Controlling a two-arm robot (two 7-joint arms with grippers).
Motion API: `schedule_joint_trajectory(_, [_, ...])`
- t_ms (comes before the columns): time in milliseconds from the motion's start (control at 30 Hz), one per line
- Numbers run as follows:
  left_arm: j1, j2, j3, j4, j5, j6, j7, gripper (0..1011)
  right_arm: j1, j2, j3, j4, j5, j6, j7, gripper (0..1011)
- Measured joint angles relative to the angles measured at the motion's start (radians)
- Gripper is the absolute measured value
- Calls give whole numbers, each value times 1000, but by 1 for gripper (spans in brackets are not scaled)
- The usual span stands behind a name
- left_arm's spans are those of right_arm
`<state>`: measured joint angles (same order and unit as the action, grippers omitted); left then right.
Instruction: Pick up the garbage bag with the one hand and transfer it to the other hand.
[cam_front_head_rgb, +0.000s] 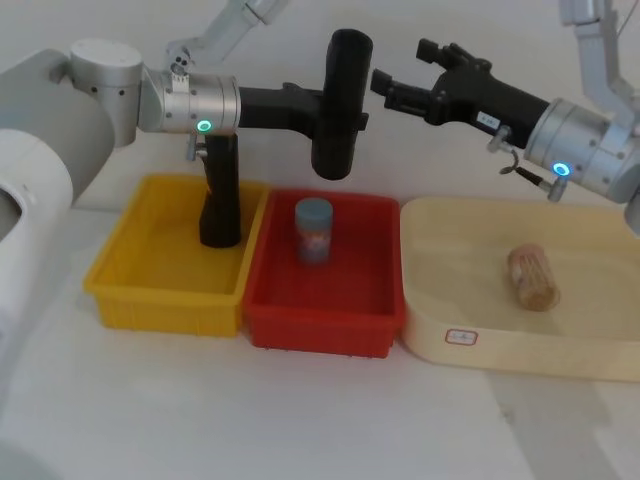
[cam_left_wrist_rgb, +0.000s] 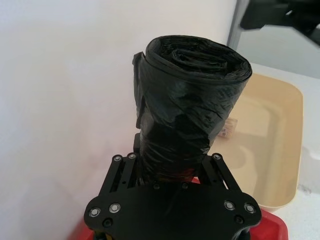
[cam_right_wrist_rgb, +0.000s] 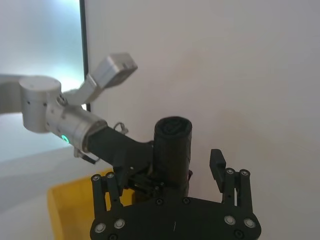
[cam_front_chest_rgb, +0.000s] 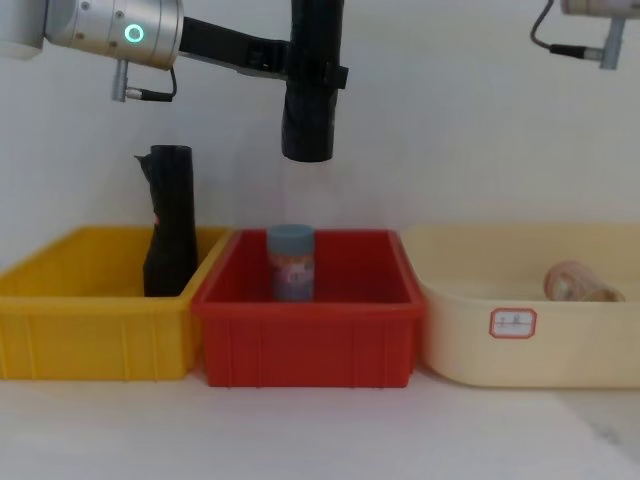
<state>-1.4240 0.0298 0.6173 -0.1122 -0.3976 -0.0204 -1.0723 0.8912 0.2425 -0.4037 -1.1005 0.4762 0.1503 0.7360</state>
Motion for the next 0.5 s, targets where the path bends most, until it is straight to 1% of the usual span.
schedule_joint_trajectory(67, [0,0,0,0,0,0,0,471,24,-8,-20,43,-21,-17,1,1000])
schedule_joint_trajectory(100, [0,0,0,1,0,0,0,471,24,-8,-20,43,-21,-17,1,1000])
schedule_joint_trajectory(200, [-1,0,0,2,0,-1,-1,469,58,-22,-40,99,-40,-39,3,1000])
schedule_joint_trajectory(300, [-1,-1,1,2,0,-1,-1,471,77,-31,-53,140,-50,-52,5,1000])
schedule_joint_trajectory(400, [-1,-1,1,3,0,-2,-1,471,111,-49,-69,207,-62,-73,11,999])
schedule_joint_trajectory(500, [-1,-1,1,3,0,-2,-1,471,129,-60,-77,243,-68,-86,16,1000])
